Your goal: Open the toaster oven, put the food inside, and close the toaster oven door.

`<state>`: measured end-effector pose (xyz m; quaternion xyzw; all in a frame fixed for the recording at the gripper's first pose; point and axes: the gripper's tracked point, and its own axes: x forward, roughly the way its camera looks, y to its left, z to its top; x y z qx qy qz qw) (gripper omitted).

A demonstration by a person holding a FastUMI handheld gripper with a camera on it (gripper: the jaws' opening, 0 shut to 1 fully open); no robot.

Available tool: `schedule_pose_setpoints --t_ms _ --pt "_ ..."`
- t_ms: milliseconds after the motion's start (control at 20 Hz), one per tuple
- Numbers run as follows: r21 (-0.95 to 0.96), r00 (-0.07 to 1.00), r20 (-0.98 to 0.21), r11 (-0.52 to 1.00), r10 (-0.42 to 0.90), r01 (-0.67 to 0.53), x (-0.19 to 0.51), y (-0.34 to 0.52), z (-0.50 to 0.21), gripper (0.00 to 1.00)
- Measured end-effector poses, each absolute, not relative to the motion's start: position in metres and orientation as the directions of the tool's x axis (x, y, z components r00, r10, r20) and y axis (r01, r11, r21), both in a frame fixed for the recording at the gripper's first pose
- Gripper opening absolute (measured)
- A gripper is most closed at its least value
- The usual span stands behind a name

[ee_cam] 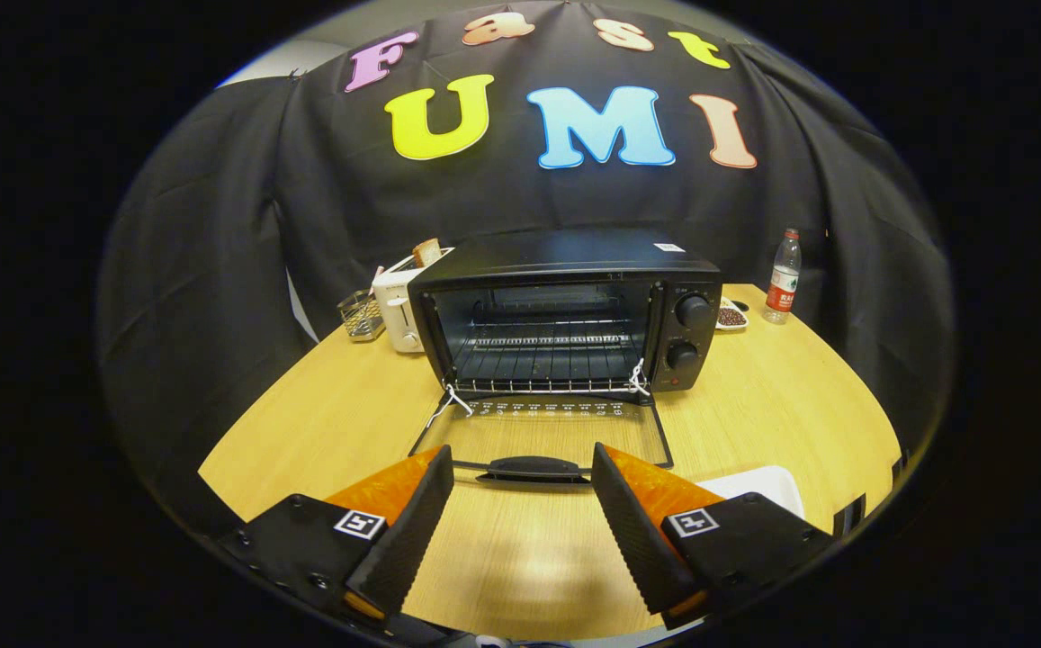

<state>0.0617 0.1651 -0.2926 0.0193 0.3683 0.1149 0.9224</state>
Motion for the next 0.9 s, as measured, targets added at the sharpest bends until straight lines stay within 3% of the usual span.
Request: schedule_pose_setpoints --t_ms 450,650,900 --pt "0.123 0.627 -0.745 0.971 0.227 -0.205 0.035 0.064 -0.263 0.98" --pt "0.114 0.565 -0.800 0.975 0.203 -0.189 0.033 0.012 -0.285 0.98" --pt "0.110 0.466 -0.856 0.960 0.222 -0.256 0.031 -0.022 -0.319 0.96"
